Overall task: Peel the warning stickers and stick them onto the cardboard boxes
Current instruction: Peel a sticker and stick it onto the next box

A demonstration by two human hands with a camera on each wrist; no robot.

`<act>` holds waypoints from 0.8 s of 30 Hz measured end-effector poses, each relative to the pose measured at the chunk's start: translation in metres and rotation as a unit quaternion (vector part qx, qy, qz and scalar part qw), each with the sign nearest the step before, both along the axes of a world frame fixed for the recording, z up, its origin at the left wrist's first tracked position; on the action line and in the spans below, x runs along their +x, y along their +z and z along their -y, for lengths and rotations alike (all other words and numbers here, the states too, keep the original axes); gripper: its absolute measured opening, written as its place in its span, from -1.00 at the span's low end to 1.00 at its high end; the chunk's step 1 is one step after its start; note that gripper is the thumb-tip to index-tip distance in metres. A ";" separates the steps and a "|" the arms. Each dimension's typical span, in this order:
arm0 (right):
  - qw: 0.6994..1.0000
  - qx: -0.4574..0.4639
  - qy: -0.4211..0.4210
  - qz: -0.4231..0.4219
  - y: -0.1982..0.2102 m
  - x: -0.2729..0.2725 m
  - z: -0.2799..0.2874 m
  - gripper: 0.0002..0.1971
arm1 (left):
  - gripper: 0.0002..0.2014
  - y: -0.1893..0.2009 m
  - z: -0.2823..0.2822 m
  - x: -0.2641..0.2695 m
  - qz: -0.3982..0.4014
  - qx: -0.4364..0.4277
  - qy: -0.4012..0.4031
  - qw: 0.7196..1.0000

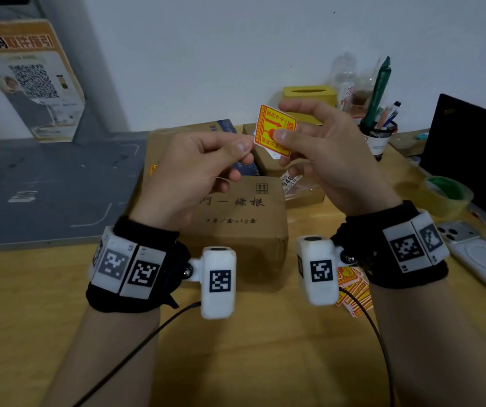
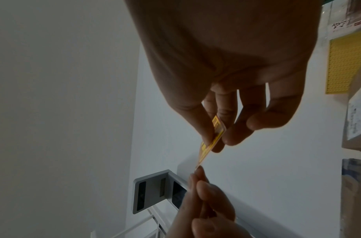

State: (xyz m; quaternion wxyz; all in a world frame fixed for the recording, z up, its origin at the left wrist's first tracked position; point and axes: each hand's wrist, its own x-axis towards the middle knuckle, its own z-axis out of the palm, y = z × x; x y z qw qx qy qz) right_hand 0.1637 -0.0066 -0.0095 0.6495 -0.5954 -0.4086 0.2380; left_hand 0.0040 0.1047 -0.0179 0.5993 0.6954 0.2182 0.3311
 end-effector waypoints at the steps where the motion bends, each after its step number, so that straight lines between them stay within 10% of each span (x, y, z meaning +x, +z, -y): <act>1: 1.000 -0.001 0.001 0.004 0.000 0.000 0.001 -0.60 | -0.84 0.000 0.001 0.000 -0.001 0.001 -0.001 1.000; 24: 1.000 -0.001 0.017 -0.001 0.002 -0.002 0.002 -0.63 | -0.88 0.002 0.003 0.002 -0.016 0.036 0.005 0.999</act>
